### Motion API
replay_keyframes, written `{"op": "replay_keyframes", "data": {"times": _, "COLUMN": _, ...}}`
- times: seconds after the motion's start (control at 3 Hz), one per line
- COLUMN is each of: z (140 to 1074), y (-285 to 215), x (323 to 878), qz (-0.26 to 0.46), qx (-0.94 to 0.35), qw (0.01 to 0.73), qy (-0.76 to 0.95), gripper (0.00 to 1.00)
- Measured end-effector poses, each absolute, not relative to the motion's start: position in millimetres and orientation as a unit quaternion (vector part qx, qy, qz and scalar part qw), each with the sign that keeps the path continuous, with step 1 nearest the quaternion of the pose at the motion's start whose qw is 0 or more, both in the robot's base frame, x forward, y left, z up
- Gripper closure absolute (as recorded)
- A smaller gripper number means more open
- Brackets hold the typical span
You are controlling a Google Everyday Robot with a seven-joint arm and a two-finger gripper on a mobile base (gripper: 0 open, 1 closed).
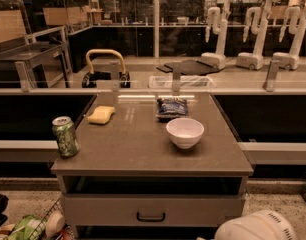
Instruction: Open middle drawer
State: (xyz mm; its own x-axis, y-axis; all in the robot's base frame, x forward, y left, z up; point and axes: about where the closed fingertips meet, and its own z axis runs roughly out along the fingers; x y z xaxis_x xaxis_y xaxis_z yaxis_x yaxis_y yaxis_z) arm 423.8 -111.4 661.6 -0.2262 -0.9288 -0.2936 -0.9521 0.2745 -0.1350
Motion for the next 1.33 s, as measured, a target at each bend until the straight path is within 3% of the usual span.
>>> {"op": "replay_keyframes", "data": {"times": 0.67, "z": 661, "y": -110, "x": 432, "qz": 0.031, "qx": -0.589, "qw": 0.177, "qy": 0.788, "gripper": 0.0}}
{"op": "replay_keyframes", "data": {"times": 1.33, "z": 557, "y": -64, "x": 474, "qz": 0.005, "qx": -0.658, "qw": 0.117, "qy": 0.743, "gripper": 0.0}}
